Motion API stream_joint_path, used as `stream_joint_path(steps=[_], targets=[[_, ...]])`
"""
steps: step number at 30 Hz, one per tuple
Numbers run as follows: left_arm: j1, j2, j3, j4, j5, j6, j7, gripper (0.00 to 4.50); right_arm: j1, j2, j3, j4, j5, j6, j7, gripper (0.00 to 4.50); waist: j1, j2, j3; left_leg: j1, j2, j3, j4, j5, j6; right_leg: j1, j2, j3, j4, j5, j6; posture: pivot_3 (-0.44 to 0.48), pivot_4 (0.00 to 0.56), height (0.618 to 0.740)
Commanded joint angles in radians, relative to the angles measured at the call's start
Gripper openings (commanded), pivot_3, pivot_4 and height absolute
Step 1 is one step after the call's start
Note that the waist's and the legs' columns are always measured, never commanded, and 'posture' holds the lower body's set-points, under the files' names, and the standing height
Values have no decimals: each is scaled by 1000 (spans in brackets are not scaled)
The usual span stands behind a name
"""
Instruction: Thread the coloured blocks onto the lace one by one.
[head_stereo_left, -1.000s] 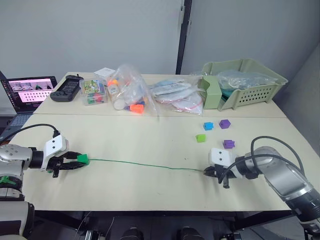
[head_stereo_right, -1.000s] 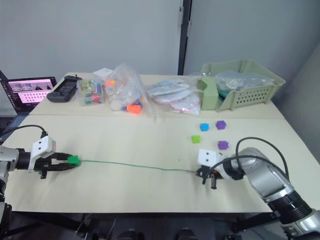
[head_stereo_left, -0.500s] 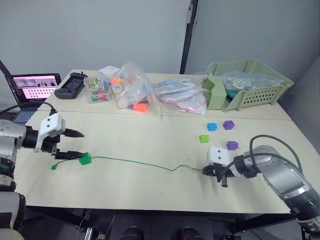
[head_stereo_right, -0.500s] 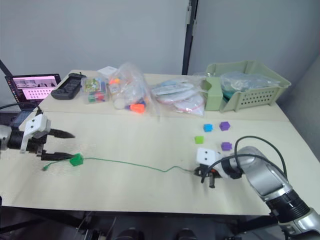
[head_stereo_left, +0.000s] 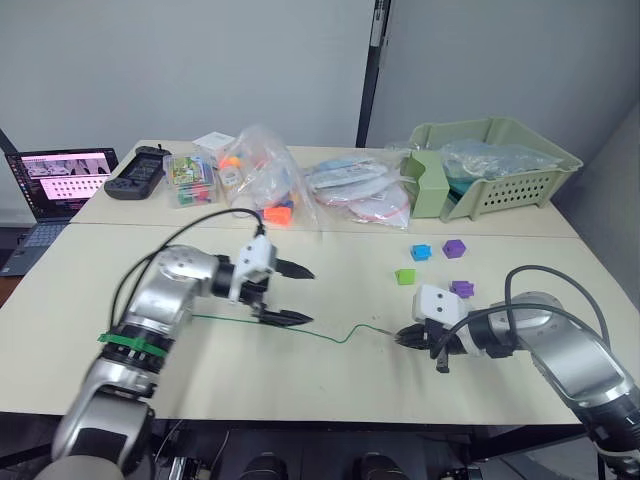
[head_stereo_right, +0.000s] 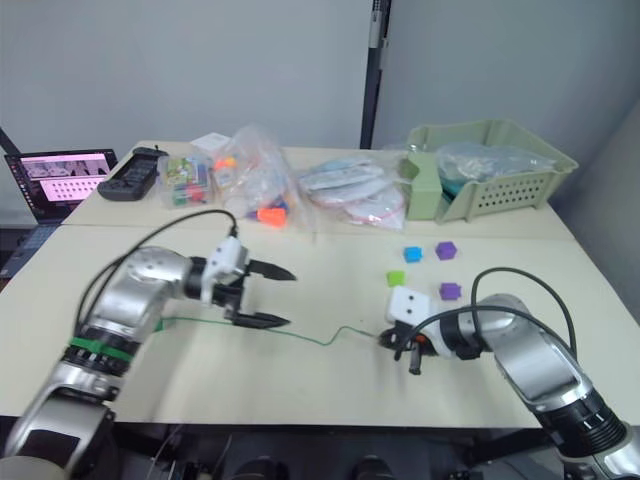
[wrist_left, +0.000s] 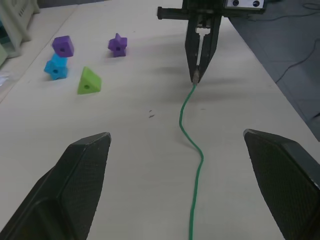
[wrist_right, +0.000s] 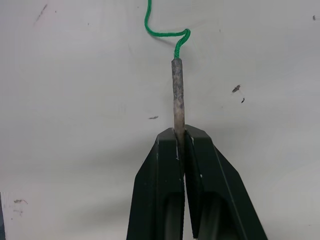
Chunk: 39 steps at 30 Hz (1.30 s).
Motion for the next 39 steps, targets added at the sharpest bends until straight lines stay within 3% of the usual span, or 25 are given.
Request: stream_joint_path(steps=[1, 8, 14, 26, 35, 39], targets=[[1, -66, -50, -28, 53, -42, 31, 4487, -2, -16, -26, -57, 25, 30, -9, 0, 1, 0, 0, 0, 0, 0, 0, 0, 0, 0, 0, 0, 0, 0, 0, 0, 150, 734], [-3, -179, -69, 15, 75, -82, 57, 4487, 2, -32, -27, -85, 51, 56, -13, 0, 1, 0, 0, 0, -1, -1, 0, 0, 0, 0, 0, 1, -1, 0, 0, 0, 150, 734], [-2, -211, -83, 32, 98, -88, 62, 2656, -8, -39, -26, -89, 62, 67, -16, 0, 0, 0, 0, 0, -1, -1, 0, 0, 0, 1, 0, 1, -1, 0, 0, 0, 150, 734], [-17, -253, -84, 73, 140, -101, 80, 2656, -14, -46, -23, -88, 75, 62, -27, 0, 2, 0, 0, 0, -2, -2, 0, 0, 0, 1, 0, 1, -1, 0, 1, 0, 150, 734], [-16, -267, -78, 67, 130, -81, 66, 9, -12, -49, -26, -92, 79, 67, -33, 0, 1, 0, 0, 0, -2, -3, 0, 0, 0, 1, 0, 1, -1, 0, 1, 0, 150, 734], [-23, -280, -76, 78, 136, -80, 78, 9, -20, -47, -28, -101, 85, 80, -34, 0, 2, 0, 0, 0, -2, -3, 0, 0, 0, 1, 0, 1, -1, 0, 1, 0, 150, 734]])
